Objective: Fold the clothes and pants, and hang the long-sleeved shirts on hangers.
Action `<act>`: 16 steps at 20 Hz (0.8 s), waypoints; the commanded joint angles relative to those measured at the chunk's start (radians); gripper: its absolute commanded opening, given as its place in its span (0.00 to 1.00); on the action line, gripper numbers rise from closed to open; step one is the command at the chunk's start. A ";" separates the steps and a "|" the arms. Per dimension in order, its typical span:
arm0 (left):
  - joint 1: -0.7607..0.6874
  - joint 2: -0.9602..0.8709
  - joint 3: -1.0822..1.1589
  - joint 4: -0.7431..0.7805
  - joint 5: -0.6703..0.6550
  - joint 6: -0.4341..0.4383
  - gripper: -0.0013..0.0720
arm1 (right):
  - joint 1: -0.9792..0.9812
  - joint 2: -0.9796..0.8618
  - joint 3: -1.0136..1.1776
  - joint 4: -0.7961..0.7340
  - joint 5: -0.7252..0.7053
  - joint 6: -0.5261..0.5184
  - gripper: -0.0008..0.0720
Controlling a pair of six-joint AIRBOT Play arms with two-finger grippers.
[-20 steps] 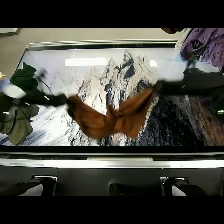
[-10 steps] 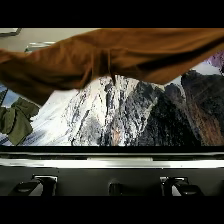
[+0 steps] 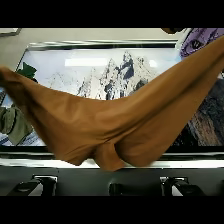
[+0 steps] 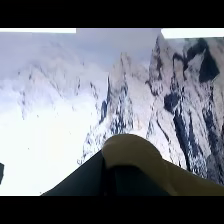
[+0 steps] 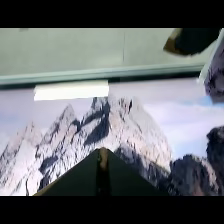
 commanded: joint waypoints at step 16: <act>0.153 -0.454 -0.255 -0.273 0.153 -0.036 0.86 | 0.001 -0.688 -0.122 0.135 -0.010 -0.003 0.05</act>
